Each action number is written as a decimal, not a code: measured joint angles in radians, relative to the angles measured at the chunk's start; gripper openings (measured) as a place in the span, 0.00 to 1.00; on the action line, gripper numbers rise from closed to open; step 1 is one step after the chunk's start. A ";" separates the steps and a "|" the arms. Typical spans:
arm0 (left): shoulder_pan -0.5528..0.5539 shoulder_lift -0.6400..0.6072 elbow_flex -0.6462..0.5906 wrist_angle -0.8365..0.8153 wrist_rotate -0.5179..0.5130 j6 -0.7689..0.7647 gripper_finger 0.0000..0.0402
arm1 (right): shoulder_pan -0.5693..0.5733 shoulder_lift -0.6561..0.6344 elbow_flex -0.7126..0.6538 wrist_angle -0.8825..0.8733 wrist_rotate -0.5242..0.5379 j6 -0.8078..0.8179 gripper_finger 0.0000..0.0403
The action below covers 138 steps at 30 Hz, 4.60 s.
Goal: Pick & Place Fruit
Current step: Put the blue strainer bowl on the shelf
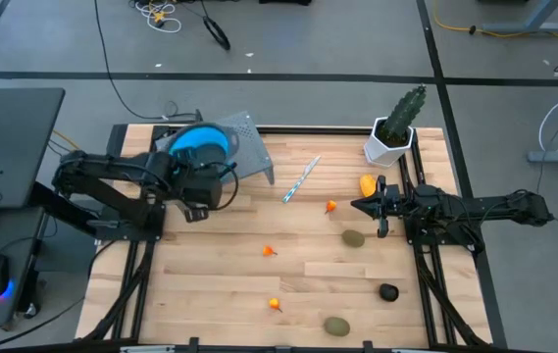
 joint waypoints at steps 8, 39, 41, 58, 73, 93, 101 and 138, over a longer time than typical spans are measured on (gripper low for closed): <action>0.049 0.005 -0.102 0.001 -0.016 0.051 0.09 | 0.000 0.000 0.000 0.000 0.000 0.000 0.03; 0.105 0.005 -0.106 0.001 0.042 0.023 0.07 | 0.000 0.000 0.000 0.000 0.000 0.000 0.03; 0.112 0.005 -0.106 0.001 0.042 0.013 0.11 | 0.000 0.000 0.000 0.000 0.000 0.000 0.03; 0.128 0.005 -0.106 0.001 0.123 -0.110 0.18 | 0.000 0.000 0.000 0.000 0.000 0.000 0.03; 0.094 0.006 -0.106 0.088 0.141 -0.149 0.31 | 0.000 0.000 0.000 0.000 0.000 0.000 0.03; 0.096 0.073 -0.105 0.001 0.037 -0.164 0.07 | 0.000 0.000 0.000 0.001 0.000 0.000 0.03; 0.098 0.073 -0.105 0.001 0.028 -0.182 0.08 | 0.000 0.000 0.000 0.000 0.000 0.000 0.03; 0.141 0.072 -0.106 0.001 -0.025 -0.214 0.07 | 0.000 0.000 0.000 0.000 0.000 0.000 0.03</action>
